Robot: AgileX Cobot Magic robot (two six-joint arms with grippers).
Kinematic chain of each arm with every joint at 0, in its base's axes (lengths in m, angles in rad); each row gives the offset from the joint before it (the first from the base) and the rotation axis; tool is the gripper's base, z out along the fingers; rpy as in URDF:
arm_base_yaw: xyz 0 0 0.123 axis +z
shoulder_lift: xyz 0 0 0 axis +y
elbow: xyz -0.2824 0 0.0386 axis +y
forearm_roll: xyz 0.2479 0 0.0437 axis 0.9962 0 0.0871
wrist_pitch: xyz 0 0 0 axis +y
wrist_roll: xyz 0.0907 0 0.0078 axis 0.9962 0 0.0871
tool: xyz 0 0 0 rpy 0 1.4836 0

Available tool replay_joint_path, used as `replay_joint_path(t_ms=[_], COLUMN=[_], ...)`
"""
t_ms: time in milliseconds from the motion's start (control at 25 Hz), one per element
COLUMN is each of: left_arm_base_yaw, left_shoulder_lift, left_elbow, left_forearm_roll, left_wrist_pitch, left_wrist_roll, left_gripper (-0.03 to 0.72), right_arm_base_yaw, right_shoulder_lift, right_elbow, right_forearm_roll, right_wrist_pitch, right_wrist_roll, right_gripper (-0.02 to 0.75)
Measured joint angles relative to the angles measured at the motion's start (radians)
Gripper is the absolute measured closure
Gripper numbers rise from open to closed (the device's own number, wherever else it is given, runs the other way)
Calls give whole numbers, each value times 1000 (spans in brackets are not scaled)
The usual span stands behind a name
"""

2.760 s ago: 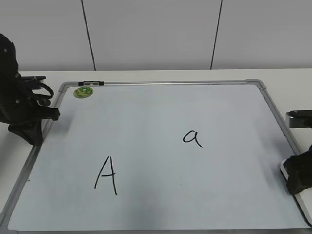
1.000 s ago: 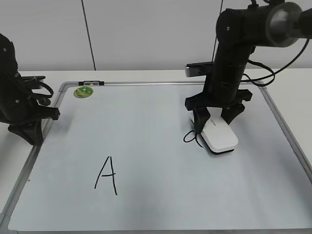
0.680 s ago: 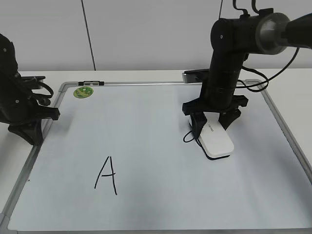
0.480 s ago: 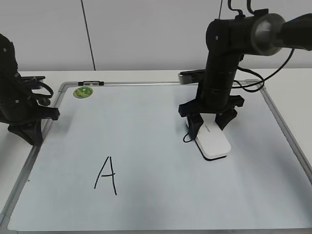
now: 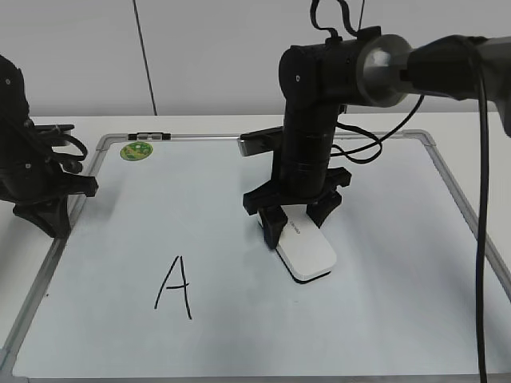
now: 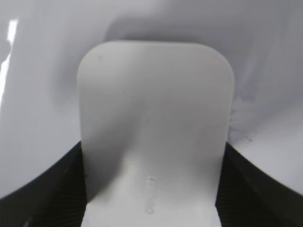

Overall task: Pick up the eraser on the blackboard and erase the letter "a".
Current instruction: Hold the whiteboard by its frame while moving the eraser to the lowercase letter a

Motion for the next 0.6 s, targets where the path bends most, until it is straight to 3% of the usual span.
replay_joint_path(t_ms=[480, 600], left_arm_base_yaw=[0, 0], left_shoulder_lift=[0, 0], left_elbow=[0, 0], left_forearm_roll=[-2, -4], left_wrist_pitch=[0, 0], left_wrist_roll=[0, 0], left_gripper=[662, 662], right_arm_base_yaw=[-20, -81], right_shoulder_lift=[4, 14], right_elbow=[-13, -41], right_forearm_roll=[-44, -70], right_wrist_pitch=[1, 1], right_wrist_roll=[30, 37], right_gripper=[218, 218])
